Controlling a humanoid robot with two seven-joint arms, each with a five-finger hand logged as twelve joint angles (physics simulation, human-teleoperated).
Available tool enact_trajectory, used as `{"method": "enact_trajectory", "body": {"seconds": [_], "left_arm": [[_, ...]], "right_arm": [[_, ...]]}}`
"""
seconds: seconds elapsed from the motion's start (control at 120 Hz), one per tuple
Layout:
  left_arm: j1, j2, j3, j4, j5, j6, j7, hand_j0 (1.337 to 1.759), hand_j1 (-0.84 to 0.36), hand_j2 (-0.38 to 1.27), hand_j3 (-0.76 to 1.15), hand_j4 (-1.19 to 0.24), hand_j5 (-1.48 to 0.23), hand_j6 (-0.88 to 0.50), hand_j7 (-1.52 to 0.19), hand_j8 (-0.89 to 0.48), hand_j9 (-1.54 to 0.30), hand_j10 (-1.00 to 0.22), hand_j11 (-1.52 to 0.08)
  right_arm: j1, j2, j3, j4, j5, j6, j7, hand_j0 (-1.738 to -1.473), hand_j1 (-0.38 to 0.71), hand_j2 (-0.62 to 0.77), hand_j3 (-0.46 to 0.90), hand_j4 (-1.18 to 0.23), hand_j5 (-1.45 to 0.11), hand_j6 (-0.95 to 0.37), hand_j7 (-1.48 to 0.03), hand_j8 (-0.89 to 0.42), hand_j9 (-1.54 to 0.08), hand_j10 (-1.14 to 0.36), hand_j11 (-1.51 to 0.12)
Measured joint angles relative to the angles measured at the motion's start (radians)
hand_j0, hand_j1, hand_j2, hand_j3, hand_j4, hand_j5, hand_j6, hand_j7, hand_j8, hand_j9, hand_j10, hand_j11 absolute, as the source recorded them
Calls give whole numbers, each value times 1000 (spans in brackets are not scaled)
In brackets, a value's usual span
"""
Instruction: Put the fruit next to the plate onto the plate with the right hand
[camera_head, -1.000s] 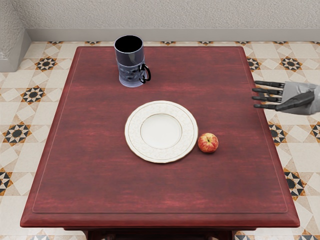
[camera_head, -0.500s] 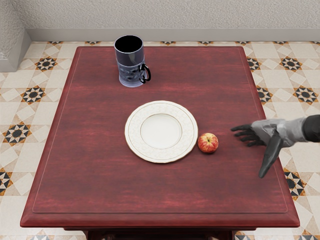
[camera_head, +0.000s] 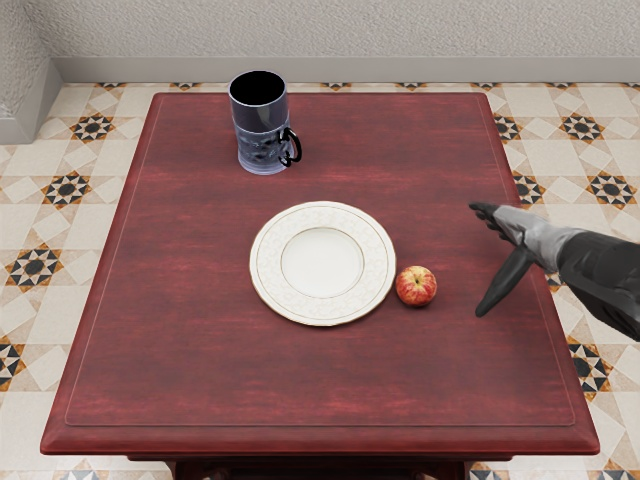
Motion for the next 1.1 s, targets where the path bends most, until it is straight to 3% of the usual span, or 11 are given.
{"method": "enact_trajectory", "body": {"seconds": [0.258, 0.7, 1.1], "left_arm": [[14, 0, -1, 0, 0, 0, 0, 1658, 349, 0, 0, 0, 0, -1, 0, -1, 0, 0, 0], [8, 0, 4, 0, 0, 0, 0, 1658, 349, 0, 0, -1, 0, -1, 0, -1, 0, 0, 0], [5, 0, 4, 0, 0, 0, 0, 1658, 349, 0, 0, -1, 0, -1, 0, -1, 0, 0, 0]], "right_arm": [[-13, 38, -82, 3, -219, -162, 0, -1658, -349, 2, 0, -3, -1, -5, 0, -4, 0, -3, -2], [-15, 137, -99, 3, -277, -138, 0, -1658, -347, 2, 0, -4, -3, -6, -2, -5, -3, -4, -3], [-4, 162, -105, 3, -278, -118, 0, -1658, -159, -30, 0, -162, -208, -163, -207, -163, -208, -162, -208]]}}
